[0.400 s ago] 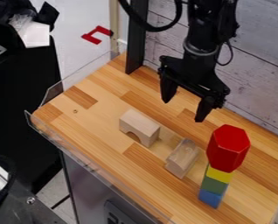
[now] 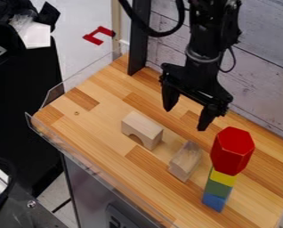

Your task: Put the red hexagon on the top of the arch

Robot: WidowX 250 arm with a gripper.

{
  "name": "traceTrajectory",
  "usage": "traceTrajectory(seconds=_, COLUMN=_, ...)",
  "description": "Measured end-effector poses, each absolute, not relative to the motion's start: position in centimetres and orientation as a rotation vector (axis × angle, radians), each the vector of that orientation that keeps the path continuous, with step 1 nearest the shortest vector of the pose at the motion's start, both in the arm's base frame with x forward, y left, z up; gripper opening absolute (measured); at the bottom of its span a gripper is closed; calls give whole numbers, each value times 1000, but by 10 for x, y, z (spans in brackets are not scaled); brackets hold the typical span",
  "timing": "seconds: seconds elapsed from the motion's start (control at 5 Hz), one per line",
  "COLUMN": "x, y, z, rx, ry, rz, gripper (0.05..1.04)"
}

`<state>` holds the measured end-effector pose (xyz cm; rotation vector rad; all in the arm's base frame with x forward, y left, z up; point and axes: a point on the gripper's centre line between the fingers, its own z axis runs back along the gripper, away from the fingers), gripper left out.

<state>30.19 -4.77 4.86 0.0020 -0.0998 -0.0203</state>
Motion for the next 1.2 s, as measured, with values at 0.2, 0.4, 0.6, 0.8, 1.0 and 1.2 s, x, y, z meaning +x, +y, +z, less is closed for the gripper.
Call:
traceTrajectory(seconds=0.2, x=298, y=-51, z=76, rx=-40, ry=-165, rz=-24, gripper=1001)
traceTrajectory(seconds=0.4, x=287, y=-52, z=99, rx=-78, ry=-230, rz=-29, gripper=1001)
traceTrajectory(seconds=0.6, x=276, y=-62, z=116, rx=-52, ry=-277, rz=-70, gripper=1001)
traceTrajectory(seconds=0.8, x=256, y=-96, z=132, rx=-54, ry=-335, rz=-197, gripper=1001)
traceTrajectory(seconds=1.0, x=248, y=-120, z=136, rx=-47, ry=-327, rz=-265, gripper=1001)
traceTrajectory(seconds=1.2, x=246, y=-135, z=136, rx=-41, ry=-324, rz=-307, gripper=1001)
